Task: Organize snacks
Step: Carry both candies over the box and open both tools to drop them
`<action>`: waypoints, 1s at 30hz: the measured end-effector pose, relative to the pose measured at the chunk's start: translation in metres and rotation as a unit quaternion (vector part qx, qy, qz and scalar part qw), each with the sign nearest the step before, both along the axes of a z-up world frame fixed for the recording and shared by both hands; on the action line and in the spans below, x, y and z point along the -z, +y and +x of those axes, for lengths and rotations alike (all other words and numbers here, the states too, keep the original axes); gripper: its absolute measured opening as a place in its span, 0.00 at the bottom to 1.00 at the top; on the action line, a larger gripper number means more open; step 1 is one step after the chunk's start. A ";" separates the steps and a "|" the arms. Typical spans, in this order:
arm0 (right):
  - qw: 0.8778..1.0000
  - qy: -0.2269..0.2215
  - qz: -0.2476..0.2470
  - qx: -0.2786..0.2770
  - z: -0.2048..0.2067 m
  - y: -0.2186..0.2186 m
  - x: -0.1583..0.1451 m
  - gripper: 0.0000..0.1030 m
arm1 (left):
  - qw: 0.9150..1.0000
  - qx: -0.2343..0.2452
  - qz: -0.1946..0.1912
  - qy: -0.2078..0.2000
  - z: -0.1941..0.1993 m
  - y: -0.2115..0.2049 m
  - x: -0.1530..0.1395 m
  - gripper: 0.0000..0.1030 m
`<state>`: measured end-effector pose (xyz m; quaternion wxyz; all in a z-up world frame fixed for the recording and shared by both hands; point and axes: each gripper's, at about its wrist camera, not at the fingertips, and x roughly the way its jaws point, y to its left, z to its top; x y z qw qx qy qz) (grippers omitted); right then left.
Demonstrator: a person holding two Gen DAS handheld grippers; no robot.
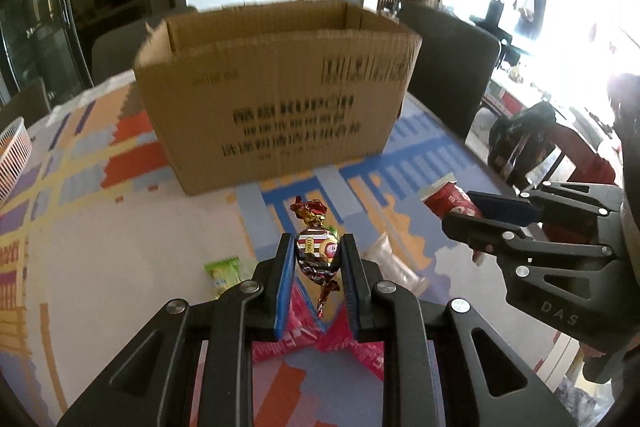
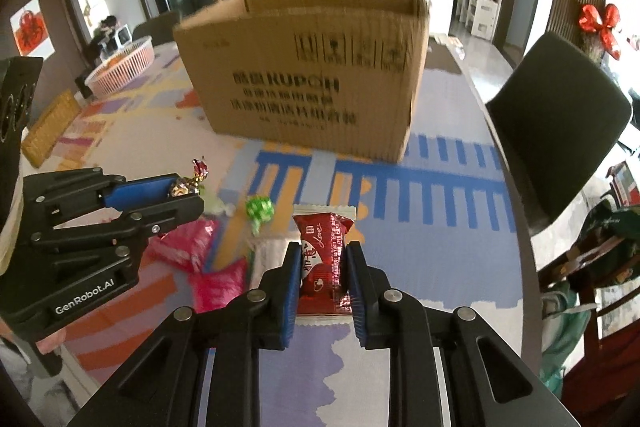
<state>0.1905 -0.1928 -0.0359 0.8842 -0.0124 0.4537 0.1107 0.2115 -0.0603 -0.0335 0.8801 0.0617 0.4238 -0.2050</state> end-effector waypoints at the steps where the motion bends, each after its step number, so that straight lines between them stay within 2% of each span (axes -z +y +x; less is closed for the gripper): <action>1: 1.000 -0.005 0.001 0.000 0.000 0.000 -0.004 0.23 | 1.000 0.000 0.000 -0.005 0.001 0.000 -0.004 0.22; 16: 0.996 -0.082 0.029 0.005 0.028 0.002 -0.065 0.23 | 0.996 -0.016 -0.009 -0.082 0.027 0.008 -0.072 0.22; 30: 0.992 -0.120 0.049 -0.005 0.070 0.008 -0.113 0.23 | 0.994 -0.030 -0.016 -0.105 0.066 0.013 -0.111 0.22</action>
